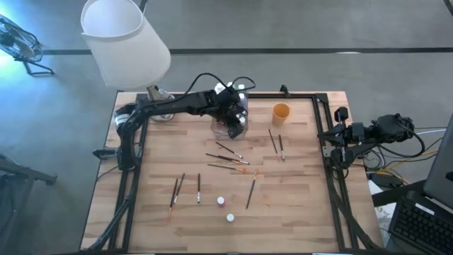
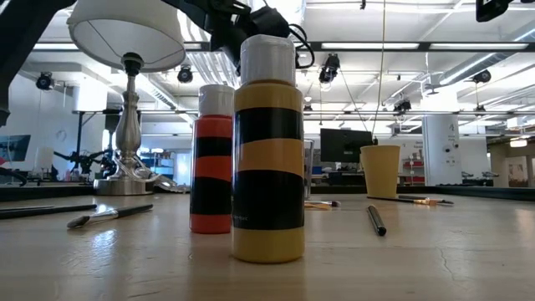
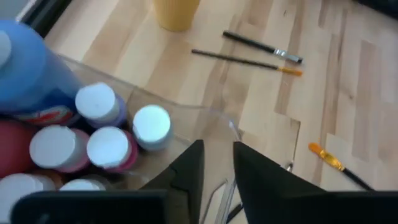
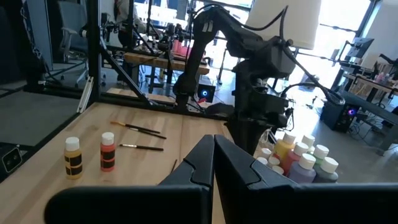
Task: Pick & Place Paint Supplies
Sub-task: Adjust the small gray paint bottle in the bin, then put the small red paint bottle into the bin
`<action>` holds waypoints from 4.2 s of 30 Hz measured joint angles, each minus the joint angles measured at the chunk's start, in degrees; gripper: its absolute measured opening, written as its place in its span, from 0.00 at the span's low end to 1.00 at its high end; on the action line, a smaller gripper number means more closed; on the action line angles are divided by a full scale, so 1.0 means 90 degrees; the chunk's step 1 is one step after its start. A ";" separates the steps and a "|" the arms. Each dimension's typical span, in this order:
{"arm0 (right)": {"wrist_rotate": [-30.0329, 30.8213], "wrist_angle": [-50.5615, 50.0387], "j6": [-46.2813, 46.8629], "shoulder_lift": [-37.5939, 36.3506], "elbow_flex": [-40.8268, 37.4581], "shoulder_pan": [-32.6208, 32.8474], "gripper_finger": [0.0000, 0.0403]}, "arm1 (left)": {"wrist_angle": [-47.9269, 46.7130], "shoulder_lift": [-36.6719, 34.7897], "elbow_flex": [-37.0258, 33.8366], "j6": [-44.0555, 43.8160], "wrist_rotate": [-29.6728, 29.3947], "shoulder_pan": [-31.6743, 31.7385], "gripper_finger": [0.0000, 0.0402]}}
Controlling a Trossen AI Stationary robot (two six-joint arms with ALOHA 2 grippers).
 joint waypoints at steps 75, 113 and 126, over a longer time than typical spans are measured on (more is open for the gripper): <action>-0.0002 -0.0001 0.0000 0.0000 0.0000 0.0001 0.02 | 0.0639 0.1206 0.0004 0.0302 -0.0695 -0.0100 0.00; -0.0001 -0.0001 0.0000 0.0000 0.0000 0.0002 0.02 | 0.0079 0.1394 0.0447 0.0607 -0.1270 -0.0200 0.00; -0.0002 0.0000 0.0000 0.0000 0.0000 -0.0001 0.02 | -0.0636 0.0600 0.0652 0.0468 -0.1023 -0.0499 0.00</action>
